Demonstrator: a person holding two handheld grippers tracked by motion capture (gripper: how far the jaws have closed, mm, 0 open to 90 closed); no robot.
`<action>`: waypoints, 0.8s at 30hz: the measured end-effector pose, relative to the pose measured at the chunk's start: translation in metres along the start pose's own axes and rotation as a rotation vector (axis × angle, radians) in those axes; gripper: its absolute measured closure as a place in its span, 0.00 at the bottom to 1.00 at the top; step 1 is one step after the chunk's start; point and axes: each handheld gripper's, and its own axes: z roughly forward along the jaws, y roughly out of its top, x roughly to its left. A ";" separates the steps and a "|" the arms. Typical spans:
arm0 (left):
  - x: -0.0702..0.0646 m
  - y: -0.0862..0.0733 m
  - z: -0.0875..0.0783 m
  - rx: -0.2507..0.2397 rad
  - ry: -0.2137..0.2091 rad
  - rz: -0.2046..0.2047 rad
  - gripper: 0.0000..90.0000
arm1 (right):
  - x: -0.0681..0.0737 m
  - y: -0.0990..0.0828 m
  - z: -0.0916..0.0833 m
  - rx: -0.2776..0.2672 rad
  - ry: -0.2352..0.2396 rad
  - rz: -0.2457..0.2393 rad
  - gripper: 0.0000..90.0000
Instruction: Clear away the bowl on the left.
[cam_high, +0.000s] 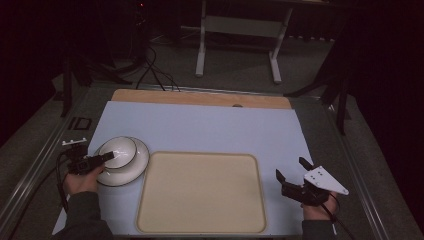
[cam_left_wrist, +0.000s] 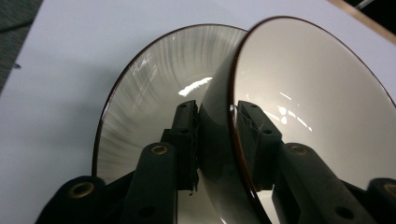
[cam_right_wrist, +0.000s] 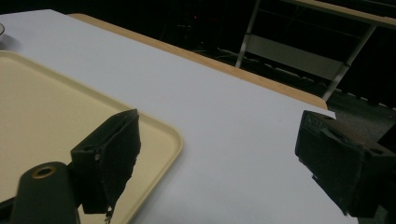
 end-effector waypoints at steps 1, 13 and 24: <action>0.001 0.000 0.000 0.002 -0.010 -0.006 0.80 | 0.000 0.000 0.000 0.000 -0.001 0.001 0.15; 0.006 -0.003 -0.003 0.005 -0.031 -0.035 0.89 | -0.001 0.000 0.000 0.000 -0.008 0.006 0.15; 0.006 -0.003 -0.006 -0.009 -0.049 -0.026 0.89 | -0.003 0.000 -0.003 -0.007 -0.015 0.016 0.15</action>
